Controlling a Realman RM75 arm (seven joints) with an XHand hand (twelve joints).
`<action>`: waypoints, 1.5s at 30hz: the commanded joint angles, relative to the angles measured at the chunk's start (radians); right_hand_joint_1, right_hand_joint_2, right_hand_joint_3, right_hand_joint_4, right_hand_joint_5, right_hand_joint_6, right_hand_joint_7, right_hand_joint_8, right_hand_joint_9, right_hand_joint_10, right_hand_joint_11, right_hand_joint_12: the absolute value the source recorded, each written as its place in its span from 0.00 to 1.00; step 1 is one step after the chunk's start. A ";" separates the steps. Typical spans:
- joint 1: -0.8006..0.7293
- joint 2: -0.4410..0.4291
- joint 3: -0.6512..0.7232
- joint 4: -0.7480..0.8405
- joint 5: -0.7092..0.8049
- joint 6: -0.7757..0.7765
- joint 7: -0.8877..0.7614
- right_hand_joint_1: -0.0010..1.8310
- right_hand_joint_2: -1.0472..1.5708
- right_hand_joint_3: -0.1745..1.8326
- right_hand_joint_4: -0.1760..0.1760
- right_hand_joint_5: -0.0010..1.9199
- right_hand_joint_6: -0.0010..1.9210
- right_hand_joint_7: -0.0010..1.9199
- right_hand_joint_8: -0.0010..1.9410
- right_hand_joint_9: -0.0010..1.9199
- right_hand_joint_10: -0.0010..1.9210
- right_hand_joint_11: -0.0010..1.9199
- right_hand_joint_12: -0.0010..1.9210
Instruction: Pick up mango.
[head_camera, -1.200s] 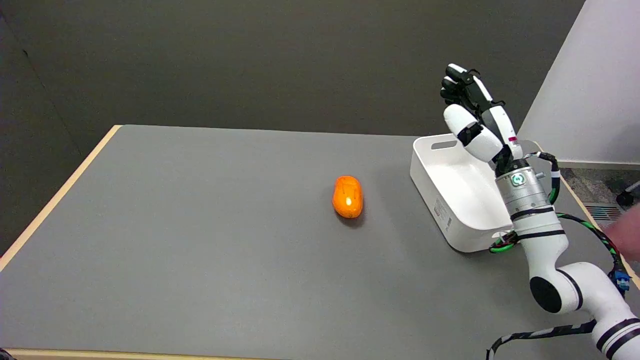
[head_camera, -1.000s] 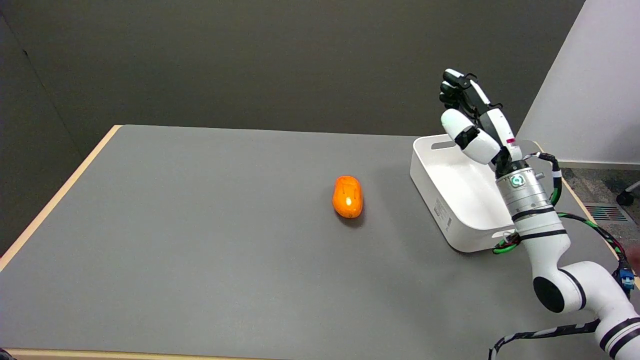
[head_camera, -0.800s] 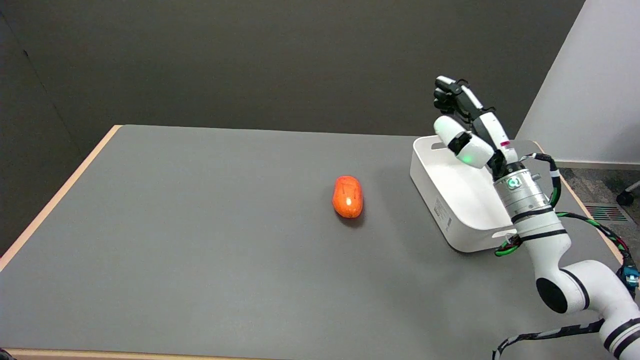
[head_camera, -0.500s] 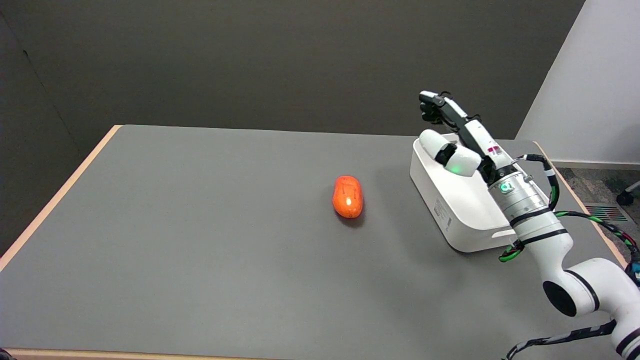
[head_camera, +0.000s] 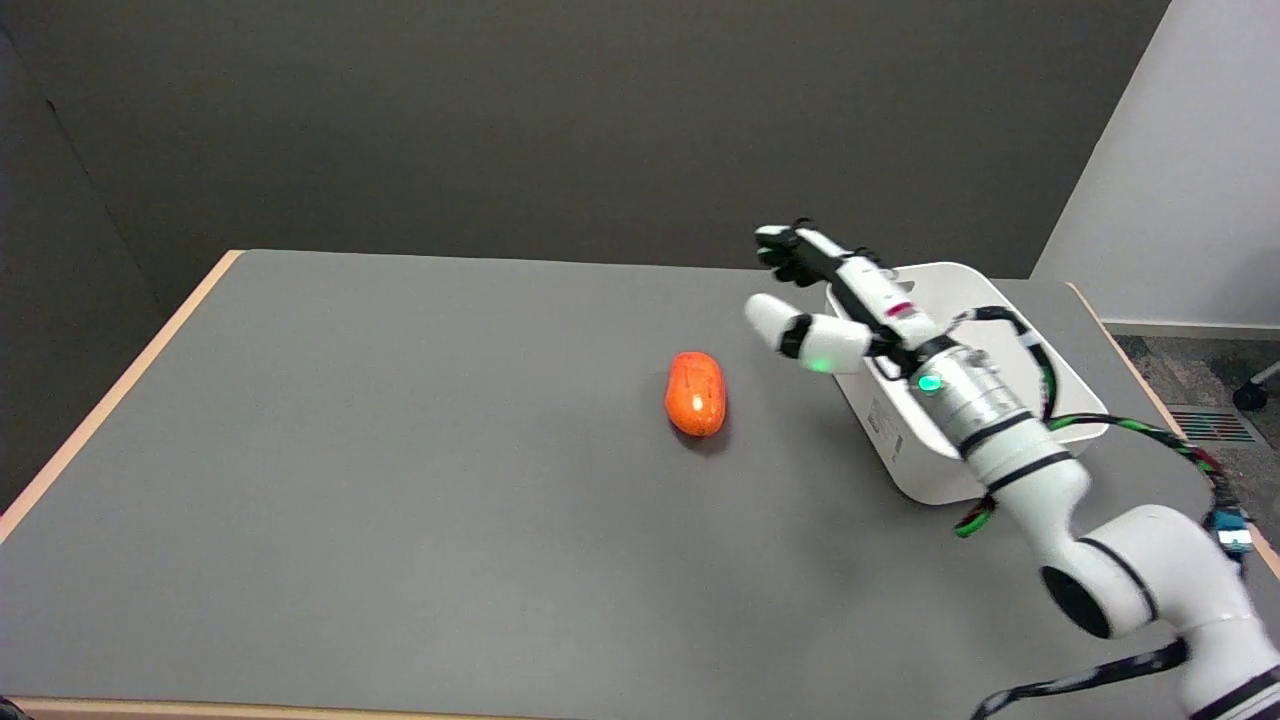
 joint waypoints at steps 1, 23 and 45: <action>0.273 -0.458 -0.318 -0.154 -0.746 0.390 -0.115 0.19 0.65 0.55 0.31 0.10 0.22 0.17 0.25 0.13 0.48 0.04 0.67; 0.410 -0.463 -0.976 -0.141 -1.704 1.575 0.149 0.22 0.66 0.49 0.36 0.14 0.26 0.24 0.29 0.18 0.58 0.12 0.77; 0.430 -0.626 -1.069 0.175 -1.965 2.029 0.345 0.22 0.66 0.49 0.28 0.14 0.27 0.24 0.30 0.19 0.60 0.16 0.83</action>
